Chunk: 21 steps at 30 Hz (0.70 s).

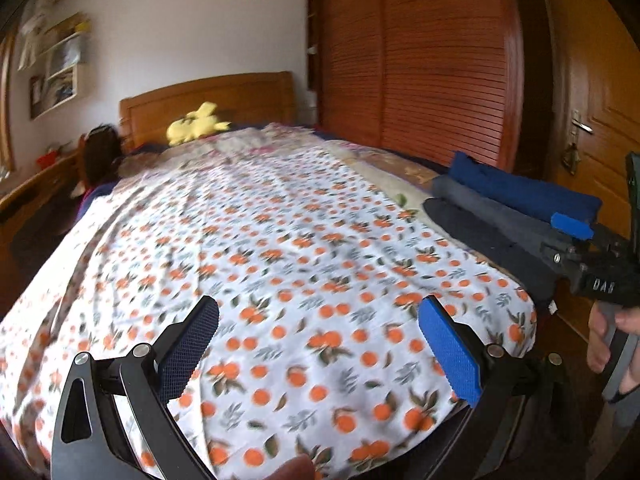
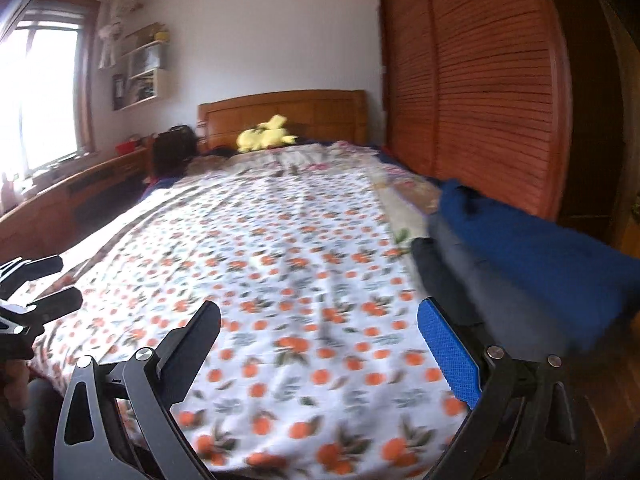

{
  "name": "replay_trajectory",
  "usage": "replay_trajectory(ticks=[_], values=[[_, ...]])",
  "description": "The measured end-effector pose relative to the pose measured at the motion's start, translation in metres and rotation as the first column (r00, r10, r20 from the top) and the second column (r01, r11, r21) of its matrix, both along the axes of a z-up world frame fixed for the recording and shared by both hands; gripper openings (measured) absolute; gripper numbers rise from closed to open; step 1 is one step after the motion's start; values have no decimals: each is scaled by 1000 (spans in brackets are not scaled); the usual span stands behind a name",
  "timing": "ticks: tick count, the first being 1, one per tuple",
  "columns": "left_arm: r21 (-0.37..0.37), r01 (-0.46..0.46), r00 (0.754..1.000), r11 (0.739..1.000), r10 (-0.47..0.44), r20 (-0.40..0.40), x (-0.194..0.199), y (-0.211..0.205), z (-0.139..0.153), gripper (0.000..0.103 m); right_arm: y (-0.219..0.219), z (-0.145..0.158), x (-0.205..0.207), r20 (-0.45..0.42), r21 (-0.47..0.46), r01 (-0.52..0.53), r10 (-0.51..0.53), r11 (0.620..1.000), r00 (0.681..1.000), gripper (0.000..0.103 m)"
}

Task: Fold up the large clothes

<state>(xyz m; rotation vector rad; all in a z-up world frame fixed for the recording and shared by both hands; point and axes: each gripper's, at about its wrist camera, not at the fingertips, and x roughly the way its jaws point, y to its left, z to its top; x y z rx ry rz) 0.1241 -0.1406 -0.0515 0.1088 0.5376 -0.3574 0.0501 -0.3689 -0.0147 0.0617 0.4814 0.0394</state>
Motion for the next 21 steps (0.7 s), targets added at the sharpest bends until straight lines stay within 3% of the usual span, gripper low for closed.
replay_trajectory(ticks=[8, 12, 21], values=[[-23, -135, 991, 991, 134, -15, -20, 57, -10, 101, 58, -15, -4, -15, 27, -106, 107, 994, 994, 95], [3, -195, 981, 981, 195, 9, -34, 76, -9, 101, 80, -19, -7, -17, 32, -128, 128, 991, 992, 95], [-16, -278, 959, 960, 279, 59, -65, 117, 13, 101, 113, -3, -15, 21, 50, -170, 169, 984, 985, 95]])
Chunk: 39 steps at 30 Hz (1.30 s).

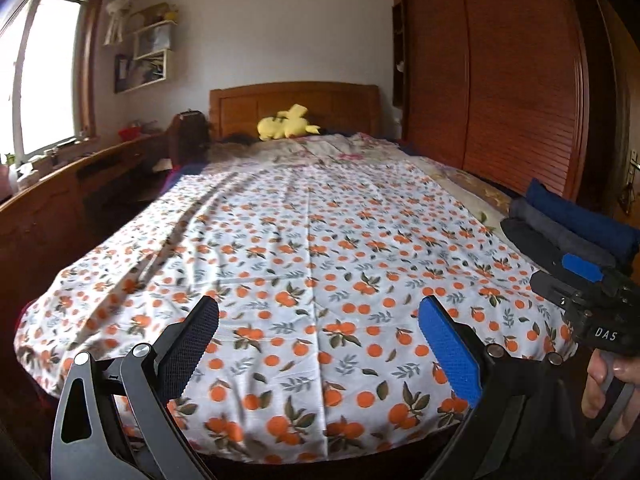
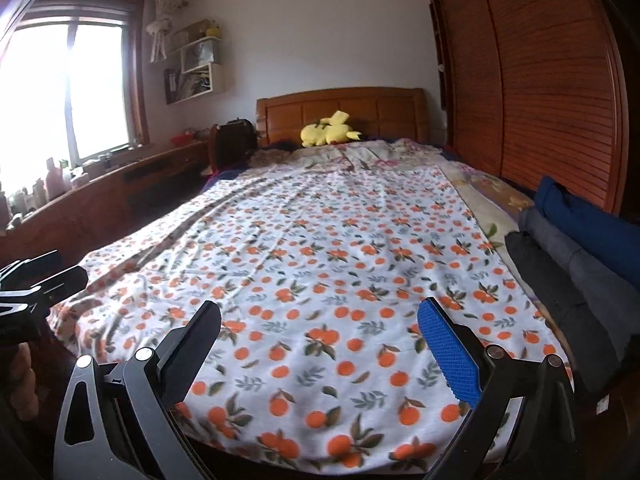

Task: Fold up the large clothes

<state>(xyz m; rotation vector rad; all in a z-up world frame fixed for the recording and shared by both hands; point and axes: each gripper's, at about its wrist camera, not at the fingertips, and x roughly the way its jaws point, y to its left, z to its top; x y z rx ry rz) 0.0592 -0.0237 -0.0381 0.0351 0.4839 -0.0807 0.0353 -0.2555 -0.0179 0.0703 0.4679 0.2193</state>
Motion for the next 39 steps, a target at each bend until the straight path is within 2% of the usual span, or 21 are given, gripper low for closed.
replay_trajectory(ticks=[10, 18, 39], values=[[-12, -47, 995, 999, 48, 86, -26, 17, 44, 101, 18, 44, -23, 103, 7, -21, 20, 1000, 994, 95], [-25, -67, 989, 997, 69, 133, -44, 24, 68, 101, 20, 66, -39, 162, 4, -11, 10, 1000, 987, 95], [-18, -70, 989, 997, 72, 130, -48, 25, 68, 101, 19, 65, -40, 162, 12, -12, 10, 1000, 987, 95]])
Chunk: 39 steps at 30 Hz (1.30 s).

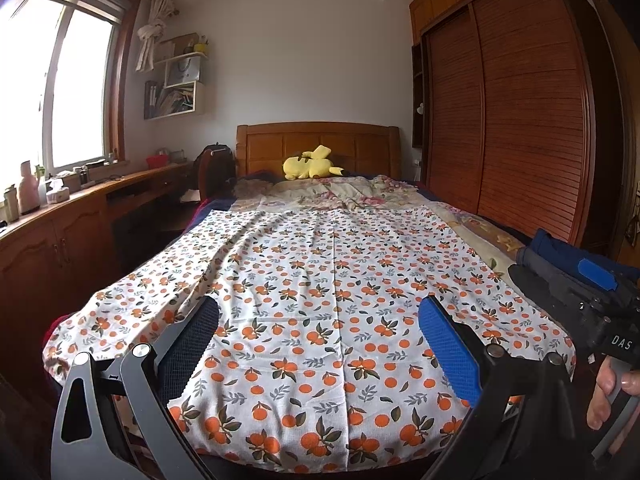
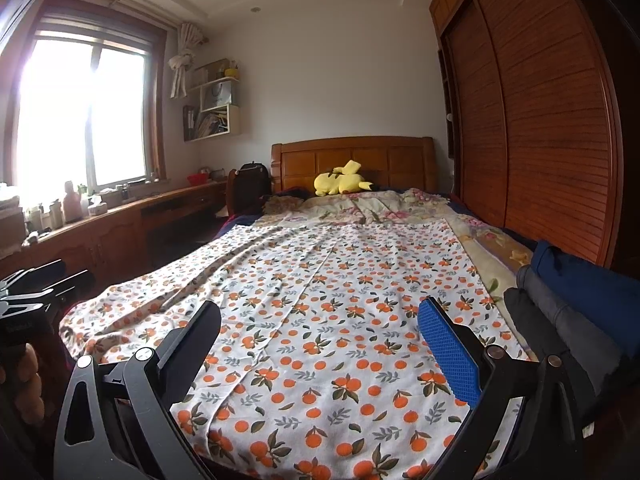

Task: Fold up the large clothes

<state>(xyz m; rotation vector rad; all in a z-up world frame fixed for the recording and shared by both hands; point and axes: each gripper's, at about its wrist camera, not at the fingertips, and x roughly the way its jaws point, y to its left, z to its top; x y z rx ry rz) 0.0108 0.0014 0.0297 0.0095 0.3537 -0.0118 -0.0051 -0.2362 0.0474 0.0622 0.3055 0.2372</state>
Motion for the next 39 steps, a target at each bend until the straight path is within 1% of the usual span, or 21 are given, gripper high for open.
replay_trajectory(ticks=[14, 39], values=[[3, 5, 1000, 1000, -5, -10, 3, 0, -9, 101, 1, -5, 1, -11, -2, 4, -4, 1000, 1000, 95], [6, 5, 1000, 1000, -5, -6, 1, 1, -11, 101, 1, -4, 2, -12, -1, 3, -3, 1000, 1000, 95]])
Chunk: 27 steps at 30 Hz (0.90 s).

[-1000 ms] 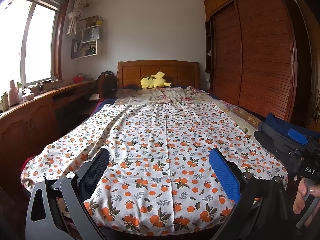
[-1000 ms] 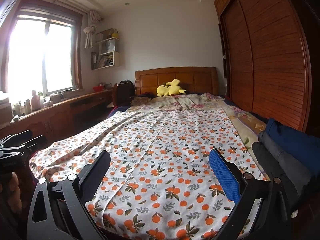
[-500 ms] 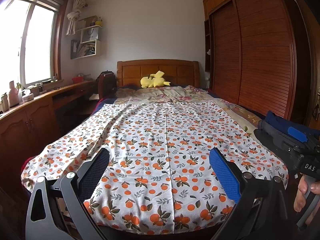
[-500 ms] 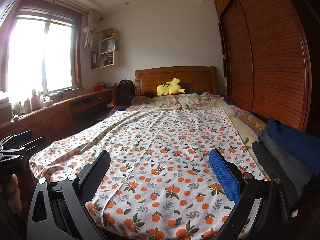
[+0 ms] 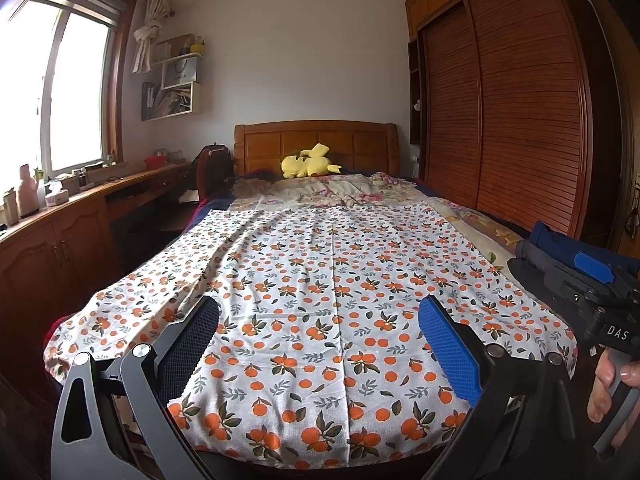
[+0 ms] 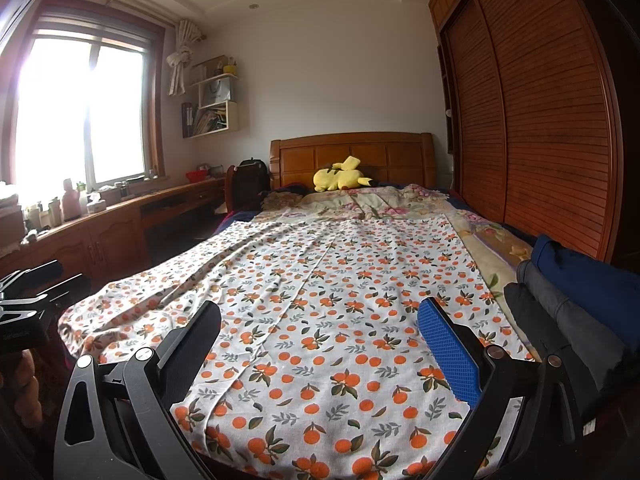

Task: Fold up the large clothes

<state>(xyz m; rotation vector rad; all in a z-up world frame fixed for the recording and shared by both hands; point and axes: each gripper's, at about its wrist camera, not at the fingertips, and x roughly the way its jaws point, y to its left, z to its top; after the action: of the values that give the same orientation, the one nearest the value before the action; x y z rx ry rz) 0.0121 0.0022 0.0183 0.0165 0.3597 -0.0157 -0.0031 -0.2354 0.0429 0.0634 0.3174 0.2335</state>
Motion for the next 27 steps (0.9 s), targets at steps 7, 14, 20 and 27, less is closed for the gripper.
replay_trajectory(ticks=[7, 14, 20, 27], values=[[0, 2, 1000, 1000, -2, 2, -2, 1, 1, 101, 0, 0, 0, 0, 0, 1, -1, 1000, 1000, 95], [1, 2, 1000, 1000, -2, 3, -3, 1, 1, 101, 0, 0, 0, 1, 0, 0, 0, 1000, 1000, 95], [1, 2, 1000, 1000, -2, 3, -3, 1, 1, 101, 0, 0, 0, 0, 0, 1, -1, 1000, 1000, 95], [1, 1, 1000, 1000, -1, 3, -3, 1, 1, 101, 0, 0, 0, 0, 1, 2, -2, 1000, 1000, 95]])
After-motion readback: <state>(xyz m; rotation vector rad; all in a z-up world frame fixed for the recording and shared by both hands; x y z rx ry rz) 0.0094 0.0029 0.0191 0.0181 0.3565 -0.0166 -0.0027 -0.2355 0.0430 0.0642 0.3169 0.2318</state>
